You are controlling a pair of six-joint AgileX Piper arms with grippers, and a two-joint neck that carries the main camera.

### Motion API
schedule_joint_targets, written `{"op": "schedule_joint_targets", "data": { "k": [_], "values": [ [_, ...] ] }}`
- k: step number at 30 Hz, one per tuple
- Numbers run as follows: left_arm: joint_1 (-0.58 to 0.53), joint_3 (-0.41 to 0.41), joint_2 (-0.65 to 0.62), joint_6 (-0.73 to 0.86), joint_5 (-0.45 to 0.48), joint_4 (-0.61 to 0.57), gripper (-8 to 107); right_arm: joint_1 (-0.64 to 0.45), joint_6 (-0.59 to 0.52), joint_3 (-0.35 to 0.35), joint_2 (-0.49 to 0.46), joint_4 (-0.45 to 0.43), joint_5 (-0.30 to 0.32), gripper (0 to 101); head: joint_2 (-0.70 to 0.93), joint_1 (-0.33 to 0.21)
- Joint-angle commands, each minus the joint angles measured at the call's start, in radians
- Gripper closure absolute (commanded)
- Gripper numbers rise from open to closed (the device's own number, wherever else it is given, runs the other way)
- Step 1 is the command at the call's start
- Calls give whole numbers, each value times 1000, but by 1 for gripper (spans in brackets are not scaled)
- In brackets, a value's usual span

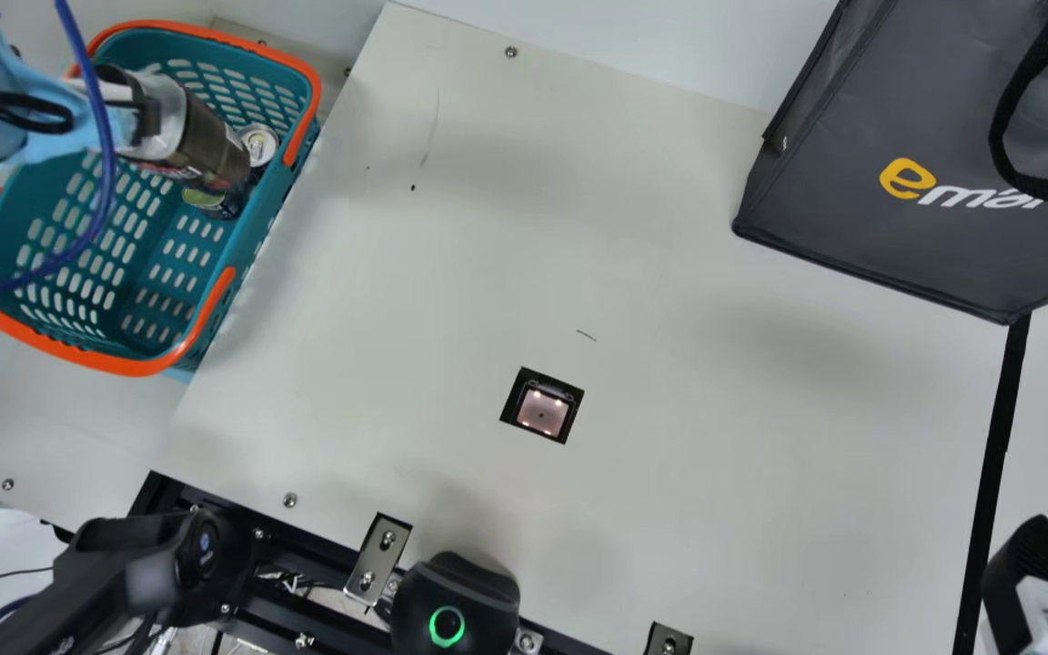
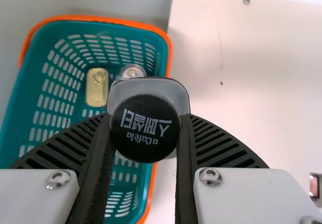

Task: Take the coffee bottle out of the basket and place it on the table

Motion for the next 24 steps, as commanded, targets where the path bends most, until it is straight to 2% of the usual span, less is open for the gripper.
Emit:
{"op": "schedule_joint_targets", "data": {
  "k": [1, 24],
  "values": [
    [-43, 18, -17, -24, 0, 15, 89, 0, 0, 0, 0, 0, 0, 10, 2, -26],
    [-416, 127, -102, -290, 0, 182, 89, 0, 0, 0, 0, 0, -1, 10, 2, -26]
  ]
}}
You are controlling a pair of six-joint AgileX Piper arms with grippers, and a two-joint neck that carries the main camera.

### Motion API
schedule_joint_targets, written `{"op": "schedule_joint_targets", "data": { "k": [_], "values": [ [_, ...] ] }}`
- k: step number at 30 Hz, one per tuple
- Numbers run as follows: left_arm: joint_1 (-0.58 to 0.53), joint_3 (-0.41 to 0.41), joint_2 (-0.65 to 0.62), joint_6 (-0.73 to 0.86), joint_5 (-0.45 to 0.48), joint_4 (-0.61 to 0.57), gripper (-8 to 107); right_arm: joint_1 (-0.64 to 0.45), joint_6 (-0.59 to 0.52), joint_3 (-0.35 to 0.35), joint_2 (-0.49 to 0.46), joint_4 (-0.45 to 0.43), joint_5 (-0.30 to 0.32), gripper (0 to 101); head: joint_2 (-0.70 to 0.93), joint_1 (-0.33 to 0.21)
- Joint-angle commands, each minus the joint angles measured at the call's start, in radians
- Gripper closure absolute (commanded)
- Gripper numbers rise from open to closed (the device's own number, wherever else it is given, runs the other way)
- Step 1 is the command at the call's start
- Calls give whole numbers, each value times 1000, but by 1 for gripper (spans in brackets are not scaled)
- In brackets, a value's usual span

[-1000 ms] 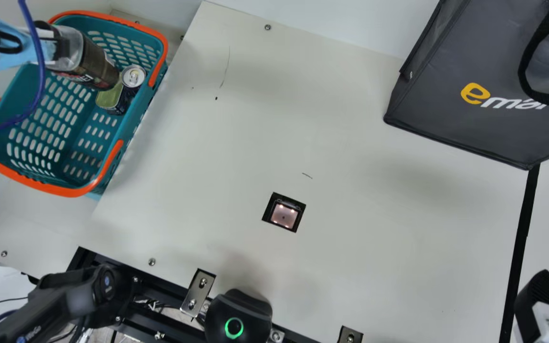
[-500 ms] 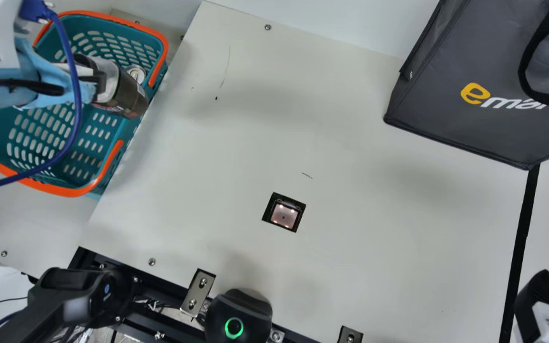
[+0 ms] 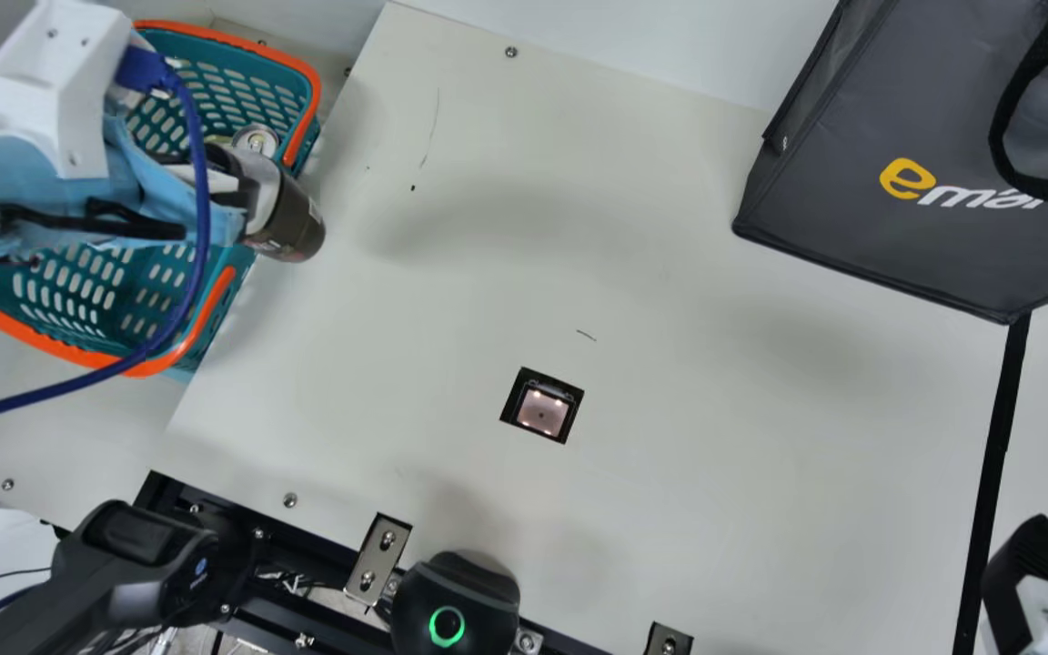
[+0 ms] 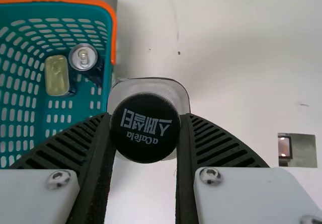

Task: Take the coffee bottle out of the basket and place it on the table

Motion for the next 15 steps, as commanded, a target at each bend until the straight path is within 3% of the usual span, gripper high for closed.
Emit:
{"op": "schedule_joint_targets", "data": {
  "k": [1, 15],
  "values": [
    [-44, 6, -5, -27, 0, 12, 89, 0, 0, 0, 0, 0, 0, 10, 2, -26],
    [-241, 104, -11, -198, -46, 96, 89, 0, 0, 0, 0, 0, 0, 10, 2, -26]
  ]
}}
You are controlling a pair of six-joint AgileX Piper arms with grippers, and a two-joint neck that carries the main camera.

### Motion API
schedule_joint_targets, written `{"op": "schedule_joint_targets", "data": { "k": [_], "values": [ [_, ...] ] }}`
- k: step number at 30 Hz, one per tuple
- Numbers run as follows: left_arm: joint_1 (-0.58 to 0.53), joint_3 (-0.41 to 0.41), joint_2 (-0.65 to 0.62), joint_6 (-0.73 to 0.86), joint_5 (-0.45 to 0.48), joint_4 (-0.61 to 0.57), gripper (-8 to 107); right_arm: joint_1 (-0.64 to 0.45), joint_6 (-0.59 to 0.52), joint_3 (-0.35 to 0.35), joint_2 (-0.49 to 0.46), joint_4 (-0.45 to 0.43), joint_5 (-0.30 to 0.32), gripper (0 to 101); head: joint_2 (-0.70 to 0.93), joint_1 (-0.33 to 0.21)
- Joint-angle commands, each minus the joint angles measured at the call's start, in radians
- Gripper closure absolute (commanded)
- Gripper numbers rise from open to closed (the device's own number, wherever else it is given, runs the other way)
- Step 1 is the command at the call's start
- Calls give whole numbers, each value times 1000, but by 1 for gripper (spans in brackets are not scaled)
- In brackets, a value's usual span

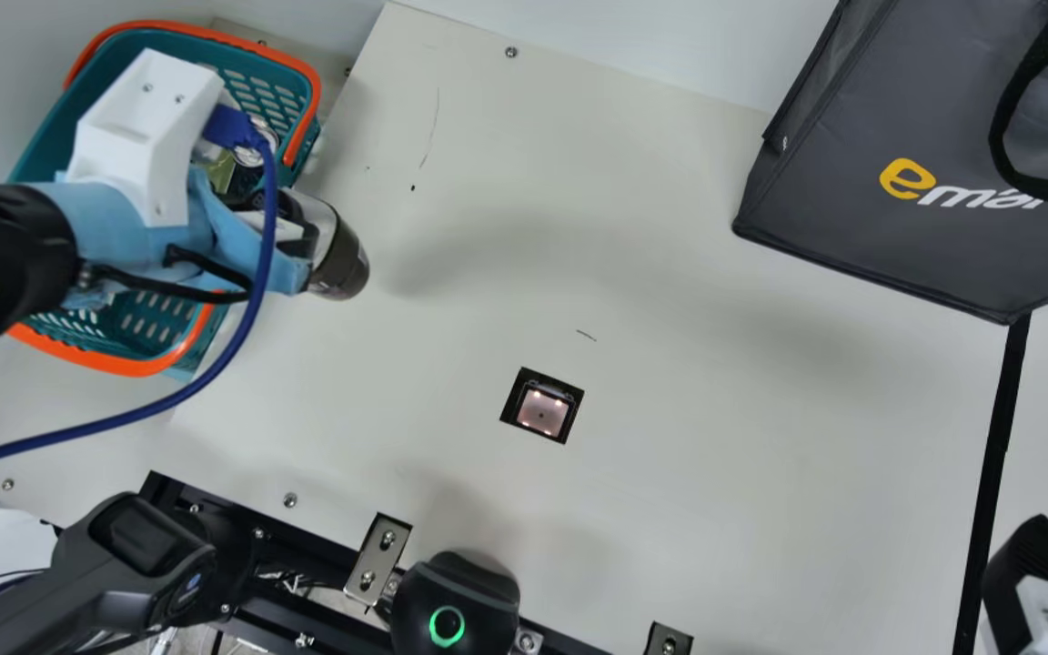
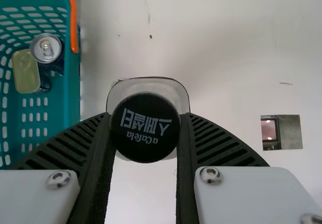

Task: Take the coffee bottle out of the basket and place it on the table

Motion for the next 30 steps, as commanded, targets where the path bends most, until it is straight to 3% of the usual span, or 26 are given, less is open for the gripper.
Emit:
{"op": "schedule_joint_targets", "data": {
  "k": [1, 12, 30],
  "values": [
    [-25, 15, 0, -24, -8, 10, 89, 0, 0, 0, 0, 0, 0, 10, 2, -26],
    [-85, 90, 13, -100, -61, 49, 89, 0, 0, 0, 0, 0, 0, 10, 2, -26],
    [-131, 145, 32, -195, -100, 68, 89, 0, 0, 0, 0, 0, 0, 10, 2, -26]
  ]
}}
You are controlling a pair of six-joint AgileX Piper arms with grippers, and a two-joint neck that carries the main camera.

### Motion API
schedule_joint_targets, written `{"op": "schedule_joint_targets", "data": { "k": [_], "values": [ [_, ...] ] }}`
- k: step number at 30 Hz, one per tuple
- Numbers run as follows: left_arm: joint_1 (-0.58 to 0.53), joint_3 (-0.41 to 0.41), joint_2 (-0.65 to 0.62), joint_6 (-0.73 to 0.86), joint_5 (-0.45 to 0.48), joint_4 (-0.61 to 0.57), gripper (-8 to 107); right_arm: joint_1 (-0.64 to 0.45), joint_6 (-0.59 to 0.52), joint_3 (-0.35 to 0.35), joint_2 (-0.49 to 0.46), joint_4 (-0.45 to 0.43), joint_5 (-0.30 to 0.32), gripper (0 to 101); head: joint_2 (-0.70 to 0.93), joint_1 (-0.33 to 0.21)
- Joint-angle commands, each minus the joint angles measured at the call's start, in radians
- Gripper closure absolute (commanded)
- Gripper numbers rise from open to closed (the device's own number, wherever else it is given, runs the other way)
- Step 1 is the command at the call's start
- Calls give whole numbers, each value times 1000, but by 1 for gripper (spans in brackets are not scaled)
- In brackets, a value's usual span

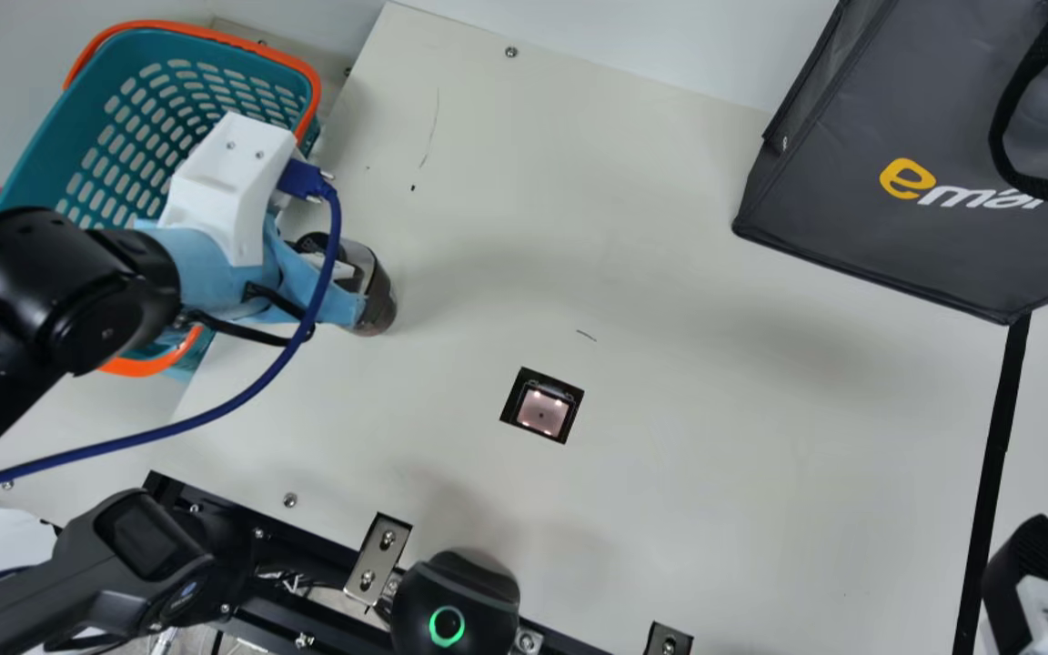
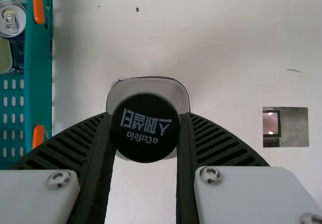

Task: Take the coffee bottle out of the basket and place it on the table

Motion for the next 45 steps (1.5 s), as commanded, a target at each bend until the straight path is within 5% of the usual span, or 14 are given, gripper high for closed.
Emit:
{"op": "schedule_joint_targets", "data": {
  "k": [1, 17, 40, 45],
  "values": [
    [-5, 8, 1, -9, -4, 4, 89, 0, 0, 0, 0, 0, 0, 10, 2, -26],
    [-41, 61, -8, -70, -24, 31, 88, 0, 0, 0, 0, 0, -2, 10, 2, -26],
    [-40, 62, -17, -78, -20, 27, 11, 0, 0, 0, 0, 0, -2, 10, 2, -26],
    [-34, 62, -20, -72, -18, 26, 9, 0, 0, 0, 0, 0, -2, 10, 2, -26]
  ]
}}
